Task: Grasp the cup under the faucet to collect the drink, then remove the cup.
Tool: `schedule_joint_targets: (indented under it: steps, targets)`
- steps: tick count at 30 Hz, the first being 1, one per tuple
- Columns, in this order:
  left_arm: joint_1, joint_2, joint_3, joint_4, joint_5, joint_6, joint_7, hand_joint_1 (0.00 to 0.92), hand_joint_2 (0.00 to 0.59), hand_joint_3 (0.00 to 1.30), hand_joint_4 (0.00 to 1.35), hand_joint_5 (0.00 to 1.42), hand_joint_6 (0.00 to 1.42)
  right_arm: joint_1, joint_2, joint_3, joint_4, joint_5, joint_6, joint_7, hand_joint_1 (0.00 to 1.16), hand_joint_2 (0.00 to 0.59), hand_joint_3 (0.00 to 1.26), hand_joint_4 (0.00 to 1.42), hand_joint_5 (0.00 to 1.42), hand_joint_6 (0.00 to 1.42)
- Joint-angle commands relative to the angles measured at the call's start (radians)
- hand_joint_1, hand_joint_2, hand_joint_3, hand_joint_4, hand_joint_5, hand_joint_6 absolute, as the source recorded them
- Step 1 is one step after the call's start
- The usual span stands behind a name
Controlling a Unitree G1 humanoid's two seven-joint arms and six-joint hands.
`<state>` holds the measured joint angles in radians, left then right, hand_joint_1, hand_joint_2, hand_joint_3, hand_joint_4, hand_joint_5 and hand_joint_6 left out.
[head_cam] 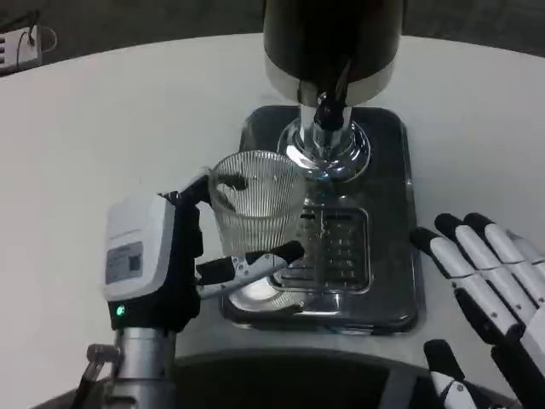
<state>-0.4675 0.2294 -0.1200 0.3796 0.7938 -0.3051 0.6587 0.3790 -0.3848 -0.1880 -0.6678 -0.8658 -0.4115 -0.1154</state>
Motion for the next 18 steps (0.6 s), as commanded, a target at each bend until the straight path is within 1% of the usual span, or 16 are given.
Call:
schedule_joint_targets:
  steps: [1,3,9,14,18]
  targets:
    - [-0.096,0.028,-0.031,0.111,-0.003,-0.031,0.057,0.742,0.0,0.98,1.12,1.21,1.42,0.006,0.003,-0.005,-0.007,0.008,-0.007,0.003,0.15,0.571,0.07,0.01,0.0,0.08]
    - [-0.134,0.024,-0.046,0.169,-0.008,-0.04,0.077,0.742,0.0,0.98,1.12,1.21,1.42,0.006,0.004,-0.004,-0.008,0.007,-0.005,0.004,0.15,0.571,0.07,0.01,0.0,0.08]
    - [-0.215,0.02,-0.088,0.278,-0.011,-0.072,0.117,0.742,0.0,0.98,1.12,1.21,1.42,0.008,0.003,-0.004,-0.011,0.007,-0.002,0.009,0.15,0.571,0.07,0.01,0.01,0.08]
    - [-0.264,0.022,-0.121,0.345,-0.016,-0.1,0.127,0.742,0.0,0.98,1.12,1.21,1.42,0.005,0.002,0.0,-0.009,0.009,-0.001,0.015,0.15,0.571,0.07,0.01,0.01,0.09]
    - [-0.279,0.015,-0.144,0.369,-0.019,-0.113,0.128,0.742,0.0,0.97,1.12,1.21,1.42,0.001,0.004,0.006,-0.01,0.007,0.0,0.018,0.15,0.571,0.07,0.01,0.01,0.09]
